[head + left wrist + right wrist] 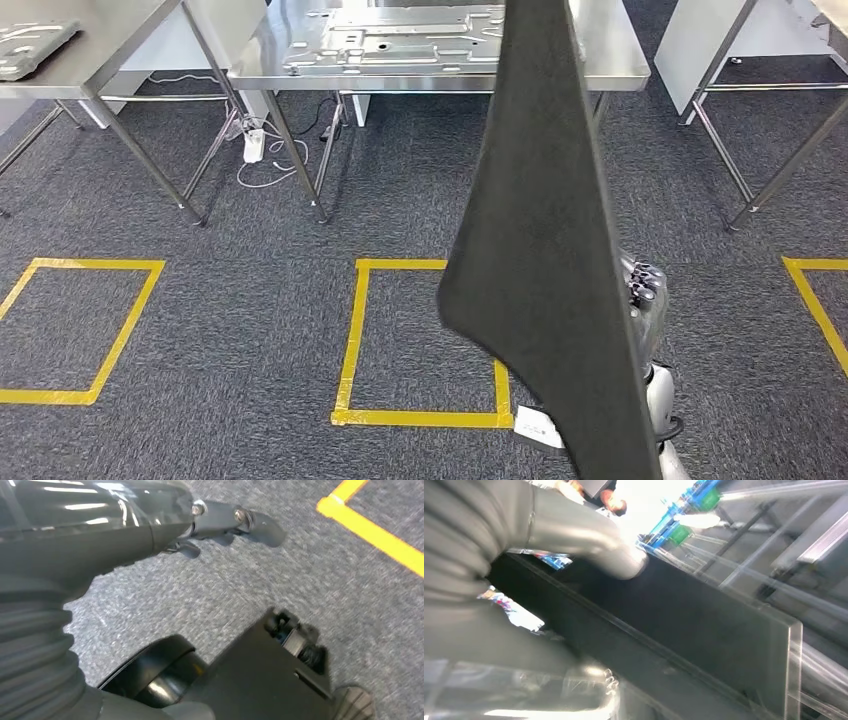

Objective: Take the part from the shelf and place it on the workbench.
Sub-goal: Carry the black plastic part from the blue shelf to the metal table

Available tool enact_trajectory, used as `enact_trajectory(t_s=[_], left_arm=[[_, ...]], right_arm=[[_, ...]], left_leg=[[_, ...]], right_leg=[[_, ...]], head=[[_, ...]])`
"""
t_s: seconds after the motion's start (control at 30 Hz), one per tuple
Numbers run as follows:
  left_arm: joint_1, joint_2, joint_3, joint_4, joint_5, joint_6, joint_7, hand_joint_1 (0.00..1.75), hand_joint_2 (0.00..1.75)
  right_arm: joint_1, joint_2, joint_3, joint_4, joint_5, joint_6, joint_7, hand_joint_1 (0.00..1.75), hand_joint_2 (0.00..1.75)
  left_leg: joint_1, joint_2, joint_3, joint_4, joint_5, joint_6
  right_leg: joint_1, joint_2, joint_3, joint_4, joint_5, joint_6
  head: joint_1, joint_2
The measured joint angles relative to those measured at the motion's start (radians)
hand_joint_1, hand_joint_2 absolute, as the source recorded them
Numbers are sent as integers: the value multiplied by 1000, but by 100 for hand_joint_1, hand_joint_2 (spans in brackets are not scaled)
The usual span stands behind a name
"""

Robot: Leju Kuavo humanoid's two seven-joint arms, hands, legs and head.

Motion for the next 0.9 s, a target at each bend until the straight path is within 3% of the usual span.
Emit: enact_trajectory(t_s=[0.03, 0.13, 0.17, 0.2, 0.27, 0.3, 0.37, 0.4, 0.47, 0.53, 0.57, 0.63, 0.67, 0.7, 0.73, 0.8, 0.83, 0.9], left_arm=[[-1, 0, 0, 0, 0, 0, -1, 0, 175], [-8, -2, 0, 0, 1, 0, -6, 0, 175], [-11, -2, 0, -1, 1, -1, -7, 0, 175], [-12, -3, 0, -1, 1, -1, -7, 0, 175], [-10, -4, 0, -1, 1, -2, -6, 0, 175], [-8, -4, 0, 0, 0, -2, -5, 0, 175], [-2, -3, 0, 0, 1, -1, -4, 0, 175], [-1, -3, 0, 0, 1, -1, -4, 0, 175], [-4, -4, 0, 0, 1, -1, -2, 0, 175], [-1, -4, 0, 0, 0, -1, 0, 0, 175], [2, -4, 0, 0, 0, 0, 0, 0, 175], [6, -4, 0, 0, 0, 0, 1, 0, 175], [6, -4, 0, 0, 0, 0, 2, 0, 175], [6, -4, 0, 0, 0, 0, 2, 0, 175], [6, -4, 0, 0, 0, 0, 3, 0, 175], [6, -5, 0, 0, -1, 0, 3, 0, 175], [5, -5, 0, 0, -1, -1, 3, 0, 175], [5, -5, 0, 0, -1, -2, 3, 0, 175]], right_arm=[[-1, 0, 0, -1, -5, 0, -2, 169, 175], [-1, 0, 0, -3, -11, 0, -3, 169, 175], [-1, 0, 0, -3, -12, 0, -4, 169, 175], [-1, 0, 1, -3, -13, 0, -6, 169, 175], [-1, 1, 1, -3, -15, 0, -8, 169, 175], [-2, 2, 1, -3, -16, 0, -10, 169, 175], [-4, 4, 1, -3, -16, 0, -11, 169, 175], [-4, 5, 1, -3, -16, 0, -12, 169, 175], [-4, 6, 1, -3, -15, 0, -12, 169, 175], [-6, 7, 2, -4, -14, 0, -12, 169, 175], [-7, 7, 3, -4, -14, 0, -12, 169, 175], [-6, 8, 4, -4, -13, 0, -13, 169, 175], [-5, 8, 5, -4, -13, 0, -13, 169, 175], [-4, 8, 5, -4, -12, 0, -13, 169, 175], [-3, 8, 5, -4, -10, 0, -13, 169, 175], [-4, 8, 5, -4, 5, 0, -13, 169, 175], [-4, 9, 5, -4, 15, 0, -13, 169, 175], [-3, 11, 4, -4, 34, 0, -12, 169, 175]], left_leg=[[-3, 5, -18, 41, -22, 3], [-25, 13, -116, 243, -102, 16], [-33, 13, -136, 281, -106, 24], [-39, 12, -140, 281, -91, 34], [-53, -4, -106, 185, -22, 59], [-56, -26, -87, 130, 6, 70], [-64, -61, -63, 65, 28, 81], [-67, -63, -61, 59, 24, 82], [-68, -38, -49, 36, 20, 85], [-64, -15, -31, 7, 14, 91], [-64, -4, -25, -1, 11, 94], [-69, 17, -18, -4, 6, 102], [-72, 28, -14, -3, 3, 105], [-75, 38, -10, -3, 0, 107], [-77, 47, -5, -3, -3, 107], [-81, 61, 4, -1, -11, 104], [-83, 65, 6, 1, -14, 101], [-87, 71, 6, 4, -18, 98]], right_leg=[[3, 1, 2, 0, -1, -5], [15, 4, 7, -1, -7, -17], [21, 8, 9, -1, -10, -20], [25, 14, 12, -1, -12, -22], [30, 32, 20, -1, -19, -24], [31, 42, 22, -2, -21, -23], [28, 61, 19, -7, -21, -15], [25, 70, 17, -12, -18, -10], [22, 72, 16, -22, -16, 2], [28, 41, -2, 6, -34, 8], [32, 21, -26, 51, -55, 8], [39, 7, -91, 167, -97, 7], [41, 6, -115, 206, -101, 6], [43, 4, -123, 211, -86, 6], [45, -1, -111, 180, -55, 4], [51, -17, -54, 57, 13, -1], [56, -25, -30, 7, 31, -5], [60, -32, -12, -31, 33, -11]], head=[[-9, 0], [-26, 0], [-28, 0], [-28, 0], [-28, 0], [-27, 0], [-29, 0], [-31, 0], [-34, 0], [-25, 0], [-17, 0], [-3, 0], [4, 0], [9, 0], [15, 0], [24, 0], [26, 0], [24, 0]])
